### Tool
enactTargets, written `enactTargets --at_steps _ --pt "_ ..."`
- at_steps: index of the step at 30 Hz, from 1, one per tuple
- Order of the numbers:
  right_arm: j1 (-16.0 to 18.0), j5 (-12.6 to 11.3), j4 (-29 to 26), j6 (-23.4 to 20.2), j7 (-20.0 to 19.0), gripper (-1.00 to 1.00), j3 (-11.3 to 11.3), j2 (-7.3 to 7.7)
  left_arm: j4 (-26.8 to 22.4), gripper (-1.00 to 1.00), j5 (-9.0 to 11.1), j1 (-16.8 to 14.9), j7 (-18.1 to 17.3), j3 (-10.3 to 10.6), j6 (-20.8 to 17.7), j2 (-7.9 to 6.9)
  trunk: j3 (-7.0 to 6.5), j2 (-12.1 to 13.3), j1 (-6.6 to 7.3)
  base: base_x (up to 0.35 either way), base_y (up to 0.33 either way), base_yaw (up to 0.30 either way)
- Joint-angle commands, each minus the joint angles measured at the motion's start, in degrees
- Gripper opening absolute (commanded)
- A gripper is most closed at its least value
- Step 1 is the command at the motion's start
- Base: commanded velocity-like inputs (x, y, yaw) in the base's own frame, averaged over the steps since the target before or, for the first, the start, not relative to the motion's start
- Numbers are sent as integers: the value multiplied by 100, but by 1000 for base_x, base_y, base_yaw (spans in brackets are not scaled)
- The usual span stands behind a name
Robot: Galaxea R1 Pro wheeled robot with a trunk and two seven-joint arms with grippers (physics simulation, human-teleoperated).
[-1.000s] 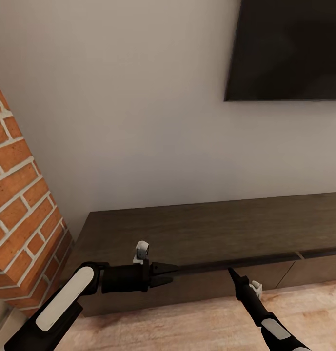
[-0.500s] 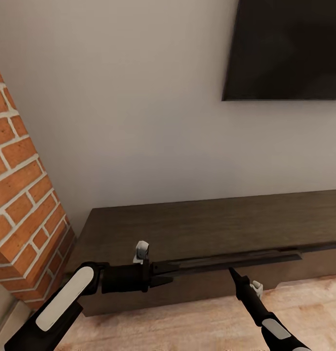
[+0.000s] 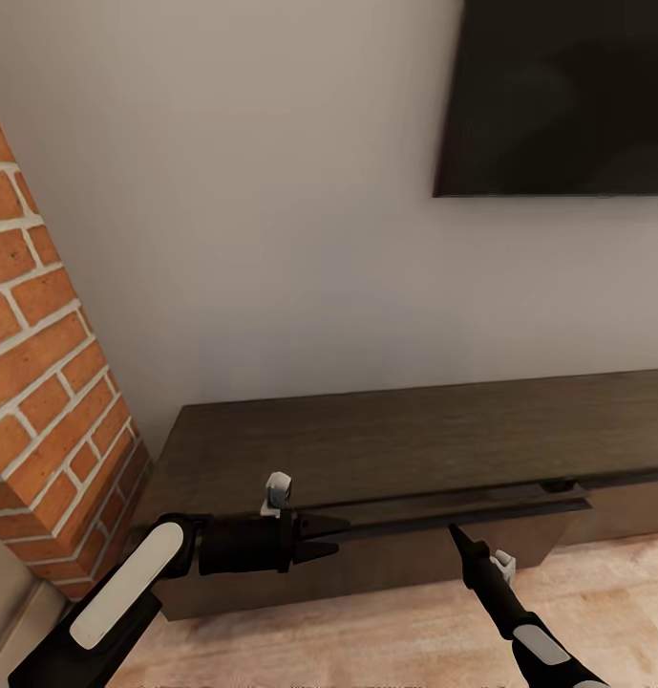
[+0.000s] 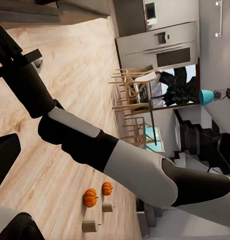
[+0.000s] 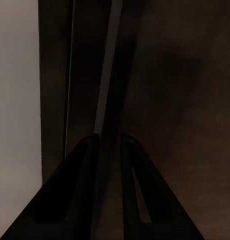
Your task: Place each of the two pumpkins and all three candles from the living room inside a cabinet in the living room (use any cabinet), then make sure every cabinet is closed, and position the cauldron so it is next to a table in the living room.
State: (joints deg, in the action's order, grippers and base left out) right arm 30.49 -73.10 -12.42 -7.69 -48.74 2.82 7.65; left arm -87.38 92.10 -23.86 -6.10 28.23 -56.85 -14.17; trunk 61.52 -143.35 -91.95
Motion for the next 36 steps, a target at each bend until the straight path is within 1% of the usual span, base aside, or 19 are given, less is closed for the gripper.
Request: enactTargets --at_steps 1,36 --pt "1 -20 3 -57 -3 -100 35 -1 1 100 -52 -4 -58 3 -2 -5 5 -2 2 -94 0 0" --pt "1 -29 3 -59 -12 -100 35 0 1 100 -69 -4 -58 4 -2 -1 5 -2 2 -102 0 0"
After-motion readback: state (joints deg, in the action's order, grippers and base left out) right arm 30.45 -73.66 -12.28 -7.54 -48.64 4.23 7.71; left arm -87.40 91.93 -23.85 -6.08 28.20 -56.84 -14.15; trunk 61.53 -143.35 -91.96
